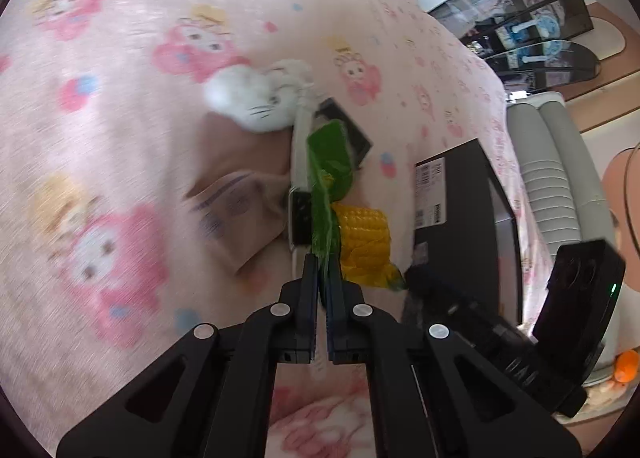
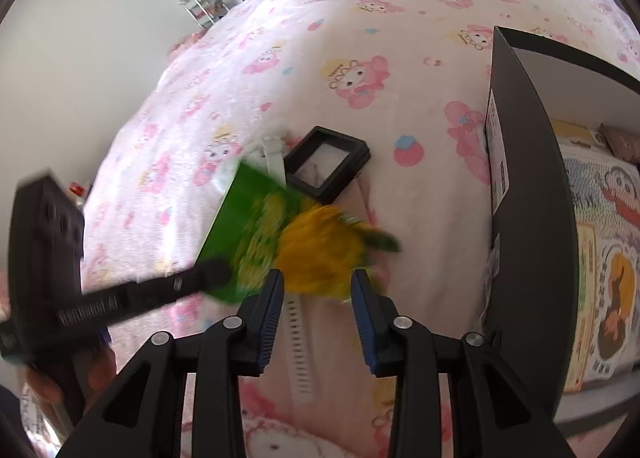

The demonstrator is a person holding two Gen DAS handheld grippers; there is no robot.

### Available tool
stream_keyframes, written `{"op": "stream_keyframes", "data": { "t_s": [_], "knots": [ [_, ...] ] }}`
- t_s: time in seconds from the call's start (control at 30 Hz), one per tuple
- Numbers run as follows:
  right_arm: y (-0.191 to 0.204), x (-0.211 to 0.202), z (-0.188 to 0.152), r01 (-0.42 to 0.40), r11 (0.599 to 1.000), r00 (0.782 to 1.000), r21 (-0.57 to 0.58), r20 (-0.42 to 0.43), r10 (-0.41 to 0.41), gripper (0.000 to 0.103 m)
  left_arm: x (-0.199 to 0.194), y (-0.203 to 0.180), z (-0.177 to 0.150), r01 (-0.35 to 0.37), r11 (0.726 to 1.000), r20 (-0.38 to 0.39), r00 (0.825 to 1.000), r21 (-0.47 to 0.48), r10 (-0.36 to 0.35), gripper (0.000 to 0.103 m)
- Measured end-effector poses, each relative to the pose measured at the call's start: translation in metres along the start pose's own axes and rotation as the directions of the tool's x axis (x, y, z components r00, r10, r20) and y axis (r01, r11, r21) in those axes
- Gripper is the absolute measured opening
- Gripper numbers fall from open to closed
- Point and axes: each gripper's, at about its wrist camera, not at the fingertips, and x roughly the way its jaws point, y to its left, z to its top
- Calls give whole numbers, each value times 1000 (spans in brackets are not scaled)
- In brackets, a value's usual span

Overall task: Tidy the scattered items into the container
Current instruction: 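Grasp the green corn snack bag with the right gripper and lift it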

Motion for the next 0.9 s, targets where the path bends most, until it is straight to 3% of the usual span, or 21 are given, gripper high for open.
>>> {"op": "stream_keyframes", "data": {
  "t_s": [0.13,0.2,0.27,0.3,0.33,0.37,0.47,0.57,0.6,0.63,0.7,0.9],
  "knots": [
    [4,7,-1,-82,997,995,8,-53,82,38,-8,21,-13,30,999,-45,999,-28,-31,8],
    [7,13,-6,-43,999,997,-9,-69,43,39,-10,21,-10,31,999,-23,999,-19,-32,11],
    [6,21,-10,-5,1000,994,-7,-112,4,40,-14,12,-7,16,999,4,1000,29,-16,23],
    [3,25,-13,-13,1000,990,6,-140,14,42,-16,9,-3,22,998,25,999,52,-24,29],
    [-1,29,-16,-31,999,986,19,-161,34,44,-15,7,2,25,998,34,999,62,-27,44],
    [-4,34,-18,-40,999,982,30,-182,45,50,-12,8,6,26,998,31,999,65,-28,48],
    [-10,52,-18,-70,996,971,59,-226,82,60,7,10,16,14,999,-30,999,50,-13,47],
    [-13,71,-16,-116,989,953,97,-271,138,61,21,14,6,33,999,-90,995,32,-30,45],
    [-13,76,-15,-144,984,948,109,-270,168,62,26,18,2,54,998,-114,992,12,-52,39],
    [-13,79,-15,-151,982,947,111,-269,176,61,31,21,-2,51,999,-124,991,-12,-52,24],
    [-12,79,-14,-143,984,950,104,-263,166,58,27,23,-8,31,999,-100,995,-9,-32,14],
    [-3,26,-11,-196,978,971,72,-123,204,58,-20,-23,-23,67,993,-24,998,101,-65,13]
  ]
}}
